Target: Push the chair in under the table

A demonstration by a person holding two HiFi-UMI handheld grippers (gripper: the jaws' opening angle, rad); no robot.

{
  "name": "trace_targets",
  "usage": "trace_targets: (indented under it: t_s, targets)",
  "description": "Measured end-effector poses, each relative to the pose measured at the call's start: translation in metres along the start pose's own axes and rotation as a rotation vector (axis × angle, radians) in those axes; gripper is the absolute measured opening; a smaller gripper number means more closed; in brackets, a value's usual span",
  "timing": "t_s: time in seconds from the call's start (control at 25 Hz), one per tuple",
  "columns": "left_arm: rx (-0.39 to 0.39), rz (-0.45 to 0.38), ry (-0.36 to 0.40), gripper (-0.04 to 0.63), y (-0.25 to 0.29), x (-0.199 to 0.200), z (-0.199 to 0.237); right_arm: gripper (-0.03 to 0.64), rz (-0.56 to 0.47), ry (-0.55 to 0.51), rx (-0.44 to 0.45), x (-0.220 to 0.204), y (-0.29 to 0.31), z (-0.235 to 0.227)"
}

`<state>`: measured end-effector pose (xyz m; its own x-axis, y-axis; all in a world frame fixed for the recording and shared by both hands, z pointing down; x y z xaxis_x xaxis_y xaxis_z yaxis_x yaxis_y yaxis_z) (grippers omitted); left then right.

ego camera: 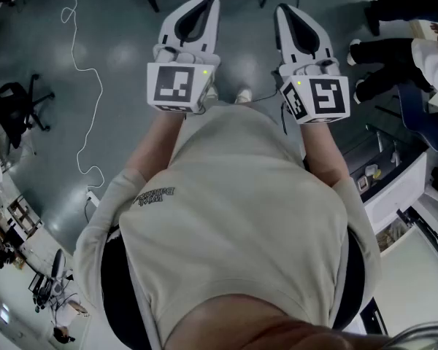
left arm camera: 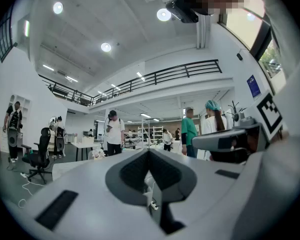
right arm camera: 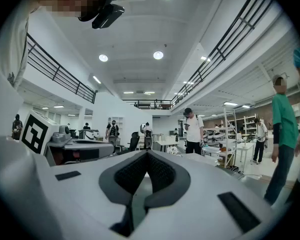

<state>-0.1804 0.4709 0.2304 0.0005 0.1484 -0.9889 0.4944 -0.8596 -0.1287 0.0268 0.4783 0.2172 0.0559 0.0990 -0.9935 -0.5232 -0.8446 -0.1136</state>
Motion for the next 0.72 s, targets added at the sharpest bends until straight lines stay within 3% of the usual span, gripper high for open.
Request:
trace_targets:
  t_s: [0.72]
  targets:
    - [0.015,0.040,0.029,0.011,0.001,-0.001,-0.019,0.009,0.009,0.011,0.004,-0.006,-0.015,-0.015]
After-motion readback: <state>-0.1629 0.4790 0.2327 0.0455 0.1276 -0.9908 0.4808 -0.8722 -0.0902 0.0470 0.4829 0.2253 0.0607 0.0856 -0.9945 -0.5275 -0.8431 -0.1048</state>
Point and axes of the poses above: the fingertips, and each gripper's own axes: y forward along the fingers, z to its left, x out of its top, the point moved 10 cm from there along -y, backward along the fingers, and after that the axes turned 8 degrees about -z, right-handed, at the moved point
